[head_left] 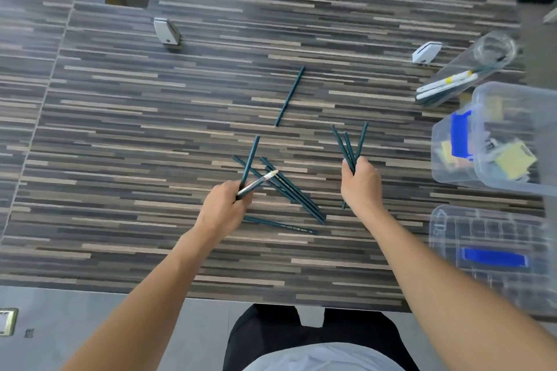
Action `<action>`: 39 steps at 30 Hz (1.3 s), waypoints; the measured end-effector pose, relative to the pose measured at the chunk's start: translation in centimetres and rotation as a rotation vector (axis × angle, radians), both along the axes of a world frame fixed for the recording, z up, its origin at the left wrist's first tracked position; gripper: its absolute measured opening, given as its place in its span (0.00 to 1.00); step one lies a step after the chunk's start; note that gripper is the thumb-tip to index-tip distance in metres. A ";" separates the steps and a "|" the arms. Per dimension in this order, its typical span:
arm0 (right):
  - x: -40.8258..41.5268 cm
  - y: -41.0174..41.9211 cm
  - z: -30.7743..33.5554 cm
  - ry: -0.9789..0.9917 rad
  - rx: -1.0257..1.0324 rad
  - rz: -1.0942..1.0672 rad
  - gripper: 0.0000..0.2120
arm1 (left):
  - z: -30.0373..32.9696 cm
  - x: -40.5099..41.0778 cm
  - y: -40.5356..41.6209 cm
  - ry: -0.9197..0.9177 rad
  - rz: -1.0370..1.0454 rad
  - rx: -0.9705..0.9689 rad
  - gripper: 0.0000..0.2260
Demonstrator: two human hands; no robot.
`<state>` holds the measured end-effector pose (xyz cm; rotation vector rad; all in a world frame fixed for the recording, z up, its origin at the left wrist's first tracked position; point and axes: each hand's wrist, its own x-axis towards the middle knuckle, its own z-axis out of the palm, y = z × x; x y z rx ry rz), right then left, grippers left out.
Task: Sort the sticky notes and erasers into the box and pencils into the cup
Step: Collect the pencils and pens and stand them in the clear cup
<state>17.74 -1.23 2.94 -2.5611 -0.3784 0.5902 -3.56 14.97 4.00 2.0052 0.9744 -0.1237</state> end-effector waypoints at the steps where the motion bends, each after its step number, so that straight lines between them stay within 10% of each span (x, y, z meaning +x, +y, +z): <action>1: 0.4 -0.6 0.7 -0.002 0.033 -0.018 0.12 | 0.7 1.0 -0.4 -0.037 0.002 -0.032 0.19; 19: 11.7 -5.5 12.1 0.286 1.008 -0.445 0.11 | 11.2 25.3 -8.2 -0.711 0.175 -0.667 0.20; 39: 30.8 -5.7 14.7 0.071 1.195 -0.483 0.16 | 12.8 48.3 -11.1 -0.834 0.080 -0.574 0.18</action>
